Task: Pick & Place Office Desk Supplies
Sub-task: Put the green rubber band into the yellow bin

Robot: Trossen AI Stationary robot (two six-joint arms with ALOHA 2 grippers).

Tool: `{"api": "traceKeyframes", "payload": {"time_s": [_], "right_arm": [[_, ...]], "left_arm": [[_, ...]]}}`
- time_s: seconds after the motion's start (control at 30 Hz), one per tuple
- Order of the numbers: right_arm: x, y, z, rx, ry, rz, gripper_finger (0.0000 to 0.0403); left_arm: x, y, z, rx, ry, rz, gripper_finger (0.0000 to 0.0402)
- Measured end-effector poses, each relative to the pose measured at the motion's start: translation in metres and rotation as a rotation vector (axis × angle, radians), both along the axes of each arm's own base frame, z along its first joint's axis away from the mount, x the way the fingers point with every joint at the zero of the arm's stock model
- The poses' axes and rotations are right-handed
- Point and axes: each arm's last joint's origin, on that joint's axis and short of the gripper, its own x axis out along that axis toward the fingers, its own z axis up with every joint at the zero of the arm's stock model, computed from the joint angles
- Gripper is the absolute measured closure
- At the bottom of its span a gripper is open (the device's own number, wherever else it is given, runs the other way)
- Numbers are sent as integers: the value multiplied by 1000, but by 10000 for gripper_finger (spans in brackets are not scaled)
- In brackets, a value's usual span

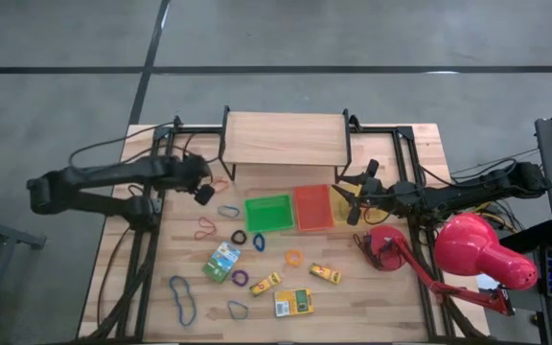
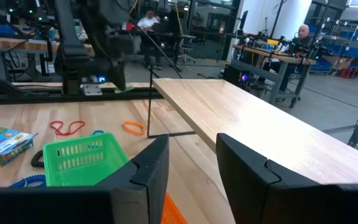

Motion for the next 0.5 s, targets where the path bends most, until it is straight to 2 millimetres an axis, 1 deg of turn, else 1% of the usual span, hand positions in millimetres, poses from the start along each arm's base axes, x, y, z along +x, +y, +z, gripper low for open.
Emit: {"api": "traceKeyframes", "payload": {"time_s": [0.23, 0.37, 0.5], "right_arm": [[0, 0, 0, 0, 0, 0, 266], [0, 0, 0, 0, 0, 0, 263], [0, 0, 0, 0, 0, 0, 265]], "left_arm": [[7, -29, 30, 131, -315, -169, 399], [18, -51, 43, 225, -459, -327, 399], [31, -76, 51, 342, -557, -449, 399]]}}
